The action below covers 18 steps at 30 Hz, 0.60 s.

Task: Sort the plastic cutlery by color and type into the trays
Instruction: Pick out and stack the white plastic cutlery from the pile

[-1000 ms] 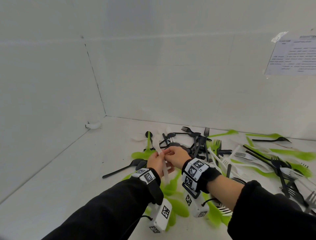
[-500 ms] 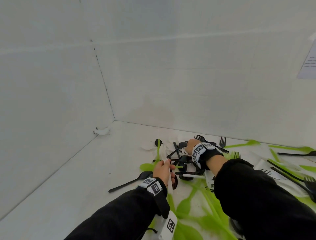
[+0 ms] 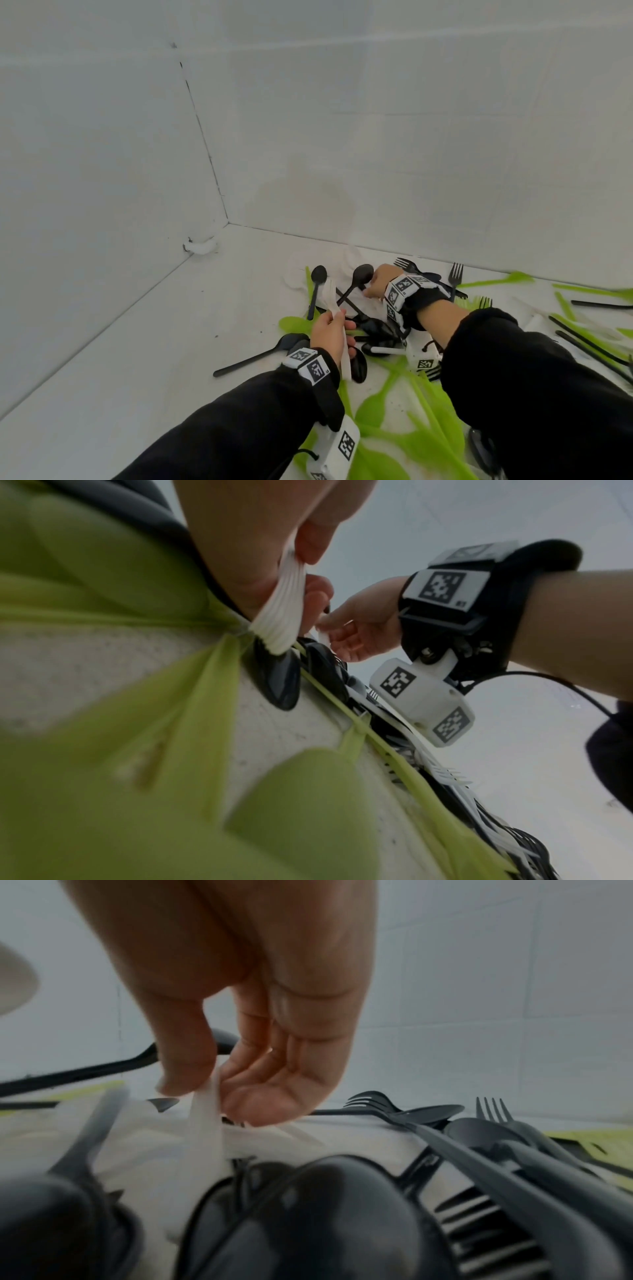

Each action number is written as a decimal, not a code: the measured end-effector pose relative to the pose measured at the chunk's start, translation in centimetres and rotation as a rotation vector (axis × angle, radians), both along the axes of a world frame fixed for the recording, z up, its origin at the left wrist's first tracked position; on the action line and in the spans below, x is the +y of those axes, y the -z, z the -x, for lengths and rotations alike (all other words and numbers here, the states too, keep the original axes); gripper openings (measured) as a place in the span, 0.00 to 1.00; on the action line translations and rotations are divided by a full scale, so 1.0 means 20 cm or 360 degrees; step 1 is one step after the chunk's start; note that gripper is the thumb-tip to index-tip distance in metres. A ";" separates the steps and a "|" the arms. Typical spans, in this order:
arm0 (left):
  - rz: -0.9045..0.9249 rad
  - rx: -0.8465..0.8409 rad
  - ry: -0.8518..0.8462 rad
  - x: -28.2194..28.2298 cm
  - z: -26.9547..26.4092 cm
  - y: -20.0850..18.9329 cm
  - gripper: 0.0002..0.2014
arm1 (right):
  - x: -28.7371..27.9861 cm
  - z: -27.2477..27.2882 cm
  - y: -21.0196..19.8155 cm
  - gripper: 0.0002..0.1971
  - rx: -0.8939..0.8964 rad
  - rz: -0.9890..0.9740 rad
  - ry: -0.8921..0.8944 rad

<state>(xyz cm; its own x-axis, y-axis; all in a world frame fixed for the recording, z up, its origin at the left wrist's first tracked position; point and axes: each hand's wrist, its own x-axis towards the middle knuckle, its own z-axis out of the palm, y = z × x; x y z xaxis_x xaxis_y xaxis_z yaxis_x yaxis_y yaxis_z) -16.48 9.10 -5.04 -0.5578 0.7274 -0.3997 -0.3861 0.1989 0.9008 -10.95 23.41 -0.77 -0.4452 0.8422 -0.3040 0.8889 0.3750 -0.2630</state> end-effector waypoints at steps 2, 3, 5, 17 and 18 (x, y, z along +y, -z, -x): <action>-0.0007 -0.0017 -0.0010 0.00 0.00 -0.01 0.09 | 0.03 -0.04 -0.02 0.14 0.0114 -0.0037 0.0072; -0.0013 -0.0022 -0.0011 0.00 0.00 -0.01 0.09 | 0.04 -0.06 -0.03 0.16 0.0165 -0.0048 0.0115; -0.0022 -0.0024 -0.0009 -0.01 -0.01 -0.01 0.09 | 0.06 -0.09 -0.05 0.16 0.0302 -0.0050 0.0177; -0.0044 -0.0057 -0.0038 -0.02 -0.01 -0.03 0.08 | 0.00 -0.10 0.00 0.16 0.0308 -0.0096 -0.0007; -0.0047 -0.0057 -0.0042 -0.02 -0.01 -0.03 0.08 | 0.00 -0.09 0.01 0.17 0.0263 -0.0076 -0.0107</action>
